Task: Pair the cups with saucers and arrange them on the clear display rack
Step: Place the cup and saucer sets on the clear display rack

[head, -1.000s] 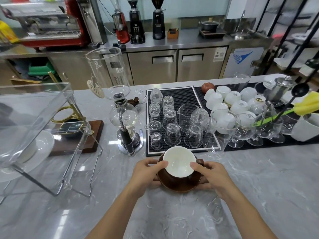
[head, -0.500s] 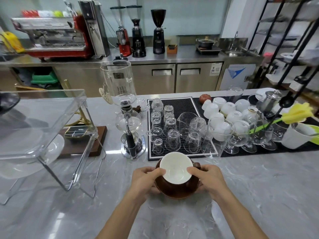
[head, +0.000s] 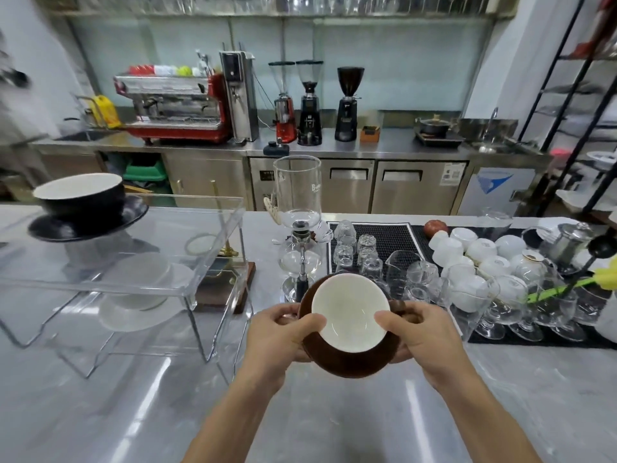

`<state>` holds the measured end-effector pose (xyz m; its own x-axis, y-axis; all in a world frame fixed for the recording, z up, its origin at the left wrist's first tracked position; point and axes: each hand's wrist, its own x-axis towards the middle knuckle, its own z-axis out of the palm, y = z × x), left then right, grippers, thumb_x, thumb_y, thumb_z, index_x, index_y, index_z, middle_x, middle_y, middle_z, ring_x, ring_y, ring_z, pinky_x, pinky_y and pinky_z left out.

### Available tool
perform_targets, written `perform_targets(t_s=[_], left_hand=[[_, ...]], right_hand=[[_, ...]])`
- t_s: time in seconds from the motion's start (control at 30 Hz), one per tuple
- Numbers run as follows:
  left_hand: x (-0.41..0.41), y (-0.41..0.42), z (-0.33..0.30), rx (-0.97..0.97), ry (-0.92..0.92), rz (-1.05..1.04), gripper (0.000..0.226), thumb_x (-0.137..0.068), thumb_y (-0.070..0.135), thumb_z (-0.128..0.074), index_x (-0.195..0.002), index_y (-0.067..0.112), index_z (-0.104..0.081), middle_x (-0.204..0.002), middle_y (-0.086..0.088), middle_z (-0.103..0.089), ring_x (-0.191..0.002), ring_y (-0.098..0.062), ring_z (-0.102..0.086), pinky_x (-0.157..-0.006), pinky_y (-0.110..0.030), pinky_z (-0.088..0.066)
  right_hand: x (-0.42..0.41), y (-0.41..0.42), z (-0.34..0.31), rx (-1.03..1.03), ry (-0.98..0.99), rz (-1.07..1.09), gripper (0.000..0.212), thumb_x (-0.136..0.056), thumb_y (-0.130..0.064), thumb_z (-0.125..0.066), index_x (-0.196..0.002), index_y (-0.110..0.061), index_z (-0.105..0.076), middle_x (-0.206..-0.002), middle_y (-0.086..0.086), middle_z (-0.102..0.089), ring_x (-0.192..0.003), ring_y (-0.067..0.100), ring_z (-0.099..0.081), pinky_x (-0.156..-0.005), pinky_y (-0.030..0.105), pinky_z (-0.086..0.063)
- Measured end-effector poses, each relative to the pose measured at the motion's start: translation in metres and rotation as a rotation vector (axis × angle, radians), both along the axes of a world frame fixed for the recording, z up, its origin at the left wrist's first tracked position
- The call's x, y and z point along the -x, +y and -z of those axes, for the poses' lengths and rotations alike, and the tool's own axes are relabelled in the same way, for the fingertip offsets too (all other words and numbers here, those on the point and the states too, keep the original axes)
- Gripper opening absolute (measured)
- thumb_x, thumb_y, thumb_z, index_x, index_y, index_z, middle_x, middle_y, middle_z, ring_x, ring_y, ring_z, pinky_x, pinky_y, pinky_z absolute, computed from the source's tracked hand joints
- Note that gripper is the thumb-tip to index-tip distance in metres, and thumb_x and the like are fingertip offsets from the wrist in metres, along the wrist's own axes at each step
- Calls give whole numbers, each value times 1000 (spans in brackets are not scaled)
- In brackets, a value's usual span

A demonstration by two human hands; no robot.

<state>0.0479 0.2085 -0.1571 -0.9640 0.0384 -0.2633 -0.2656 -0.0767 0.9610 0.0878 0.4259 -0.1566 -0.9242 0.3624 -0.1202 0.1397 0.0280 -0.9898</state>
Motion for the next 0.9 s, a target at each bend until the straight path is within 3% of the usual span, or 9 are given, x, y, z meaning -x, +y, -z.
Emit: perform_targets(t_s=[0.13,0.37,0.47,0.57,0.67,0.9], left_hand=[[-6,-22,-35,-3,123,-17,32,-72,-1,-85,-98,12,-71,-54,-3,-68,-52,-20,-74,-46,-29,-58],[-14,-55,-87,3,289,-66,44,-59,16,-88,-100,18,-72,-57,0,-68,-65,-22,-78,-53,-32,-62],[-16,-62,-98,-4,304,-86,47,-54,20,-87,-99,17,-73,-65,-11,-71,-66,-24,-78,-53,-33,-62],[-16,-66,-104,10,322,-84,49,-54,23,-87,-100,18,-73,-78,-19,-75,-70,-28,-79,-59,-40,-65],[-17,-69,-106,15,325,-86,50,-53,24,-87,-100,18,-72,-77,-19,-75,-70,-27,-79,-59,-40,-65],[-20,-70,-111,34,346,-99,46,-49,29,-86,-92,24,-72,-81,-23,-73,-76,-30,-78,-70,-50,-66]], right_hand=[[0,-19,-31,-5,98,-36,21,-75,-9,-82,-93,-9,-71,-72,18,-59,-52,21,-65,-49,43,-61],[6,-49,-81,56,270,-110,11,-75,-7,-80,-83,-13,-75,-61,7,-67,-46,18,-67,-42,32,-57],[6,-56,-94,34,306,-136,12,-75,-10,-81,-85,-14,-76,-59,4,-69,-45,17,-68,-42,30,-56],[7,-60,-100,33,292,-137,21,-70,-17,-82,-89,-11,-75,-64,8,-72,-49,20,-70,-42,29,-56],[7,-66,-103,52,276,-140,27,-68,-15,-80,-92,-4,-72,-63,9,-72,-46,19,-68,-40,28,-55],[5,-69,-112,10,284,-131,51,-51,-33,-80,-93,-4,-73,-64,12,-71,-47,21,-67,-41,31,-56]])
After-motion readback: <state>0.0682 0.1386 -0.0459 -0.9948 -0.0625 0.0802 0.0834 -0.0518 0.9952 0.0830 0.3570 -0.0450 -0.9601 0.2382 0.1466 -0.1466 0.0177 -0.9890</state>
